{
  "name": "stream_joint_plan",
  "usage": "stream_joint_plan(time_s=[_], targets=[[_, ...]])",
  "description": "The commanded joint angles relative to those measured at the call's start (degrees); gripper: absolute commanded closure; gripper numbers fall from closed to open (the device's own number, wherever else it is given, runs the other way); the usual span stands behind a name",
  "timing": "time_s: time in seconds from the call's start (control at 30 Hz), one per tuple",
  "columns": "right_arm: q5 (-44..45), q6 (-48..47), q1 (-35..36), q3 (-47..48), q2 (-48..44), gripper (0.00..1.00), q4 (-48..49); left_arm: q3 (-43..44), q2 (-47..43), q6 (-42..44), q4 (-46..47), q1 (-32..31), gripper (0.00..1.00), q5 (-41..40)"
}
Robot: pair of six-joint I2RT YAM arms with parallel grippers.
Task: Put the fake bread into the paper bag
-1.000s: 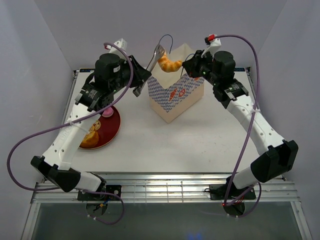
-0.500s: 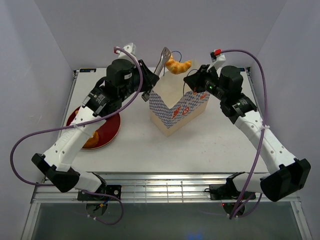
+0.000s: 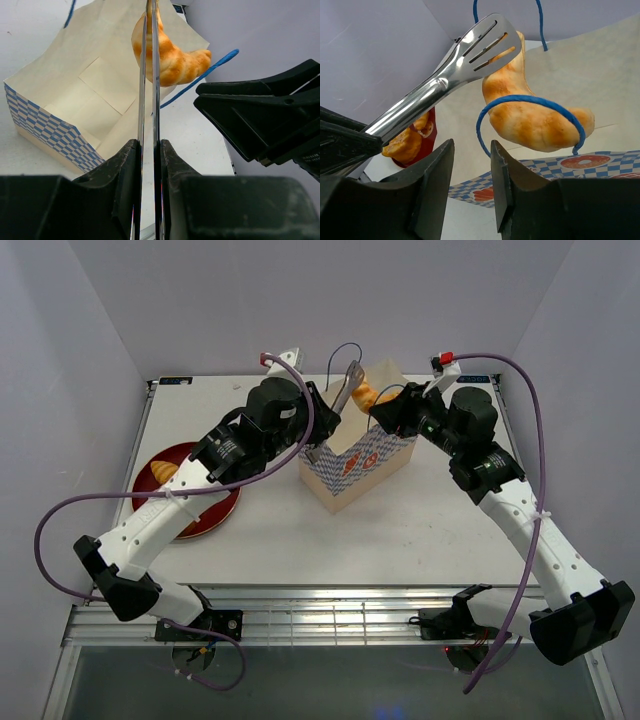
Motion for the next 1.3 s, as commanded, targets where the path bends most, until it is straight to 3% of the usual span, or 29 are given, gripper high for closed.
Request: stream_joint_plan(time_s=[0.0, 0.47, 0.7, 0.77, 0.87, 1.27], targets=[[0.42, -0.49, 0.06, 0.31, -1.09, 0.57, 0.61, 0.65, 0.33, -0.61, 0.79, -0.59, 0.8, -2.98], [0.59, -1.64, -0.03, 2.06, -0.39, 0.51, -0.89, 9.78, 8.68, 2.11, -1.85, -0.68, 0.78, -4.3], [0.59, -2.16, -0.12, 2.68, -0.56, 0.5, -1.5, 14.53, 12.46, 3.17, -3.25, -0.68, 0.64, -3.6], [0.77, -2.34, -0.12, 2.68, -0.74, 0.5, -1.68, 15.41, 13.25, 3.43, -3.51, -0.68, 0.53, -3.25], [0.68, -2.43, -0.29, 2.5, -0.82, 0.5, -1.77, 15.5, 13.26, 3.69, -3.95, -0.59, 0.49, -3.69], [0.15, -2.43, -0.73, 1.8, -0.91, 0.5, -1.68, 13.57, 8.52, 3.78, -5.45, -0.68, 0.51, -4.3]])
